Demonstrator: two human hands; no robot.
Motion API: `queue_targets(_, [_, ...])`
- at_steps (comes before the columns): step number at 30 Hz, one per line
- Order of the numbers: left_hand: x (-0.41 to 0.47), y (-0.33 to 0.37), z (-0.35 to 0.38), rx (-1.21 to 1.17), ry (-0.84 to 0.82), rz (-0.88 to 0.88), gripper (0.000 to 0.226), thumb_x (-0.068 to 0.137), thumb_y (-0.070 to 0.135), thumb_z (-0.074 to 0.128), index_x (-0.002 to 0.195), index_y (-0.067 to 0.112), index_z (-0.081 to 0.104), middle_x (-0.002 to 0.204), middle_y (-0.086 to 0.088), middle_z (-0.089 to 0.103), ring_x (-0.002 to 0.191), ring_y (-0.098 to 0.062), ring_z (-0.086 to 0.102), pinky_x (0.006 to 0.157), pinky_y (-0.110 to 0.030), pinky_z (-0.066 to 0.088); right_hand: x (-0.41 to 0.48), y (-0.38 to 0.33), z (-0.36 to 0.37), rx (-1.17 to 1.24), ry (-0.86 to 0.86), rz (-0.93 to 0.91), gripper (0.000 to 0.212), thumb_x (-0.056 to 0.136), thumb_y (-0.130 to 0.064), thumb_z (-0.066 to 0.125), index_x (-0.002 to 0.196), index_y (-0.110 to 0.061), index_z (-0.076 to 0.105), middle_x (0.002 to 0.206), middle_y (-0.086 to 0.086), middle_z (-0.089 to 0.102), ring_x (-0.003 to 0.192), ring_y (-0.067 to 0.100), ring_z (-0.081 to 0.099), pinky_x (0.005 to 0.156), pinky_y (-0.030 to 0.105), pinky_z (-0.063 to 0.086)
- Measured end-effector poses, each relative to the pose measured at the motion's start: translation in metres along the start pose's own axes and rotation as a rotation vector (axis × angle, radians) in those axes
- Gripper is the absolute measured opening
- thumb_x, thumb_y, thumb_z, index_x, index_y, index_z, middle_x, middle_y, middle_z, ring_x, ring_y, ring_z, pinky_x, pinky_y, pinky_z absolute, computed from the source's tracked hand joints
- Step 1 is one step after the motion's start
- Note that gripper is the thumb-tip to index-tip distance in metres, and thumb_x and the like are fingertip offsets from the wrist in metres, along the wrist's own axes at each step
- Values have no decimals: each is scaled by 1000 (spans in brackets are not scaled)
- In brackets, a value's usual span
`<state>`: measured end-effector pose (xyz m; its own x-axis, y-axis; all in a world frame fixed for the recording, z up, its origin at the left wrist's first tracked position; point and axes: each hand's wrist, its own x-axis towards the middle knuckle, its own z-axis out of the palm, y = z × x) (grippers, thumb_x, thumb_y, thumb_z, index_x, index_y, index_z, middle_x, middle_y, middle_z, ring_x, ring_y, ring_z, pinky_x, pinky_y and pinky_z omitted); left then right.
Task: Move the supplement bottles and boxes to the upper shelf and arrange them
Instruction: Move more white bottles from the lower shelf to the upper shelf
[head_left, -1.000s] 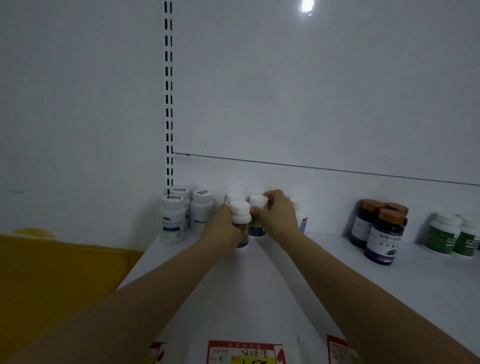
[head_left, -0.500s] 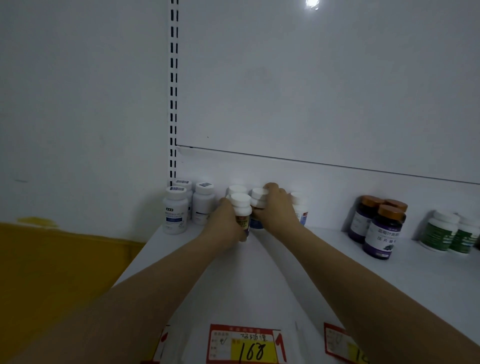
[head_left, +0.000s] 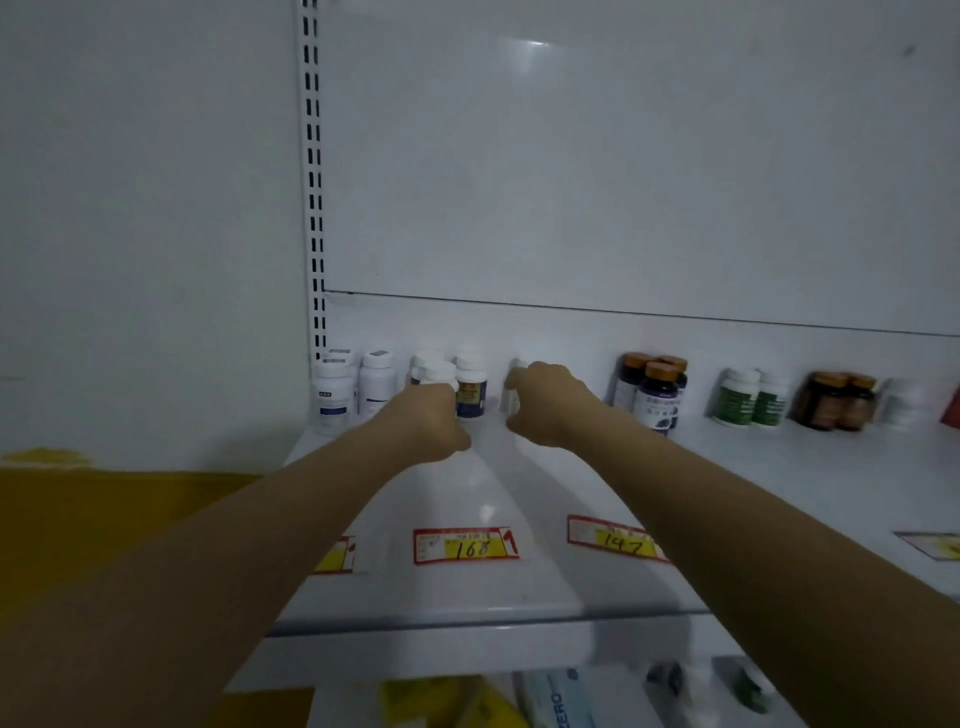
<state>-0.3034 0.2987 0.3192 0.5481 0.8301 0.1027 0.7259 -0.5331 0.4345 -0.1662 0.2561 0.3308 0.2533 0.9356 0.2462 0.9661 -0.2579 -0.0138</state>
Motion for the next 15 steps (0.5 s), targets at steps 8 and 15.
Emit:
queue_targets(8, [-72,58,20,61,-122,135,51,92,36,54,134,9,46,136,-9,52,120,-23,51,94,-29,42,-88,23,-24,-65,-79,65,46,90,-25,55,134,-13,45,128,11,51,117,31,49,98,41,44])
queue_targets(15, [-128,115,40,179,-98,147,52,90,38,56,131,6,48,135,-13,52,121,-27,50,95,-32,41,-189,90,-45,-33,-107,165,42,89,-22,56,129,-12,49,129,12,51,116,31,49,97,41,43])
